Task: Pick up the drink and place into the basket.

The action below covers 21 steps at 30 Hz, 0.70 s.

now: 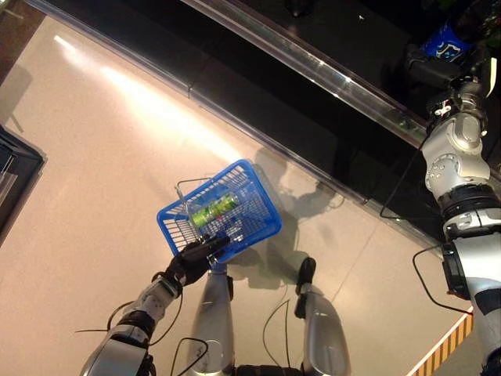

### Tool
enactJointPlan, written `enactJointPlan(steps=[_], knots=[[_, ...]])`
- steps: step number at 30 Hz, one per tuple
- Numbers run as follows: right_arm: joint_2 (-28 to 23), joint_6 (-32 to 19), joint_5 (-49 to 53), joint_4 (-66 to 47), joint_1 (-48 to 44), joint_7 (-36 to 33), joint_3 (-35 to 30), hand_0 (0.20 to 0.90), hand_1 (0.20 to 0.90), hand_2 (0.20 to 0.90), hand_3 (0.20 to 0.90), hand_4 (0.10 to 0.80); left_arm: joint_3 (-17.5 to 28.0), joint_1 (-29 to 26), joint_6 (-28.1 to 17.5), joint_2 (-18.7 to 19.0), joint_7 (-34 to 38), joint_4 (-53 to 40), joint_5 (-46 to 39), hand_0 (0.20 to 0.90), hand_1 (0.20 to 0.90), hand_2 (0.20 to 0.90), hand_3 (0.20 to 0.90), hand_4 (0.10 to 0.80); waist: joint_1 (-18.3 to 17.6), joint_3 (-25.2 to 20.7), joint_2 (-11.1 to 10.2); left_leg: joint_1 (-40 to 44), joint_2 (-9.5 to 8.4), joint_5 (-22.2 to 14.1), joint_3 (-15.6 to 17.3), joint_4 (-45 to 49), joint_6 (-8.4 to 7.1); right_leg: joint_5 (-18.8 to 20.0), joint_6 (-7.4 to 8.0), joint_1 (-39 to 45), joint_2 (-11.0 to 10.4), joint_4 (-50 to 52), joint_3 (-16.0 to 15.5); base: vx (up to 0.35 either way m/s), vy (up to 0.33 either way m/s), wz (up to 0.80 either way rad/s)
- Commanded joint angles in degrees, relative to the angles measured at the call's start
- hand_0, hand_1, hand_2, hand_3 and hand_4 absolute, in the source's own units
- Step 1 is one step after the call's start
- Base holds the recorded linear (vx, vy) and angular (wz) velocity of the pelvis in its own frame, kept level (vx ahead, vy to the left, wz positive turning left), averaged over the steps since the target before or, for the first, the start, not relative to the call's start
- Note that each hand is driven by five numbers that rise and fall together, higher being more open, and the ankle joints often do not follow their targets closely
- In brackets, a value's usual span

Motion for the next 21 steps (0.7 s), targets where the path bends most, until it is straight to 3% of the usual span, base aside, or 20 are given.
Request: enactJointPlan(steps=[1, 15, 16, 17, 21], knots=[[-8.61, -3.68, -1.81, -1.28, -9.85, 0.09, 2.36, 0.9, 0.9, 0.9, 0.9, 0.8, -3.15, 4.73, 1.39, 1.93, -6.29, -2.61, 0.01, 0.3, 0.3, 0.3, 0.2, 0.1, 1.87, -1.19, 0.83, 0.67, 1.55, -7.1, -0.11, 6.53, 1.9, 4.43, -2.66, -3.96, -2.27, 0.74, -1.56, 0.0, 0.0, 0.0], [-6.73, -4.47, 2.19, -1.22, -11.32, 2.79, 2.5, 0.9, 0.9, 0.9, 0.9, 0.8, -3.76, 4.99, 0.93, 1.27, -6.54, -2.82, -0.22, 0.3, 0.3, 0.3, 0.2, 0.1, 2.34, -1.19, 1.57, 0.53, 1.08, -6.39, -0.3, 5.46, 1.91, 4.46, -2.67, -4.64, -2.64, 0.91, -2.02, 0.0, 0.0, 0.0], [-6.58, -4.54, 2.35, -1.35, -11.36, 3.17, 2.43, 0.726, 0.726, 0.726, 0.697, 0.597, -3.78, 5.05, 0.89, 1.11, -6.5, -2.9, -0.14, 0.3, 0.3, 0.3, 0.2, 0.1, 2.36, -1.19, 1.65, 0.54, 1.05, -6.34, -0.31, 5.38, 1.88, 4.46, -2.66, -4.65, -2.68, 0.91, -2.04, 0.0, 0.0, 0.0], [-6.44, -4.57, 2.26, -1.53, -11.37, 3.39, 2.4, 0.3, 0.3, 0.3, 0.2, 0.1, -3.84, 5.1, 0.86, 1.02, -6.45, -2.99, -0.07, 0.3, 0.3, 0.3, 0.2, 0.1, 2.37, -1.19, 1.71, 0.52, 1.02, -6.31, -0.33, 5.34, 1.87, 4.45, -2.67, -4.68, -2.71, 0.91, -2.04, 0.0, 0.0, 0.0], [-6.19, -4.38, 2.22, -1.34, -11.45, 4.09, 2.46, 0.3, 0.3, 0.3, 0.2, 0.1, -4.11, 5.13, 0.81, 0.85, -6.51, -3.02, -0.15, 0.3, 0.3, 0.3, 0.2, 0.1, 2.36, -1.19, 1.9, 0.53, 0.85, -6.24, -0.32, 5.14, 1.92, 4.44, -2.69, -4.86, -2.76, 0.92, -1.91, 0.0, 0.0, 0.0]])
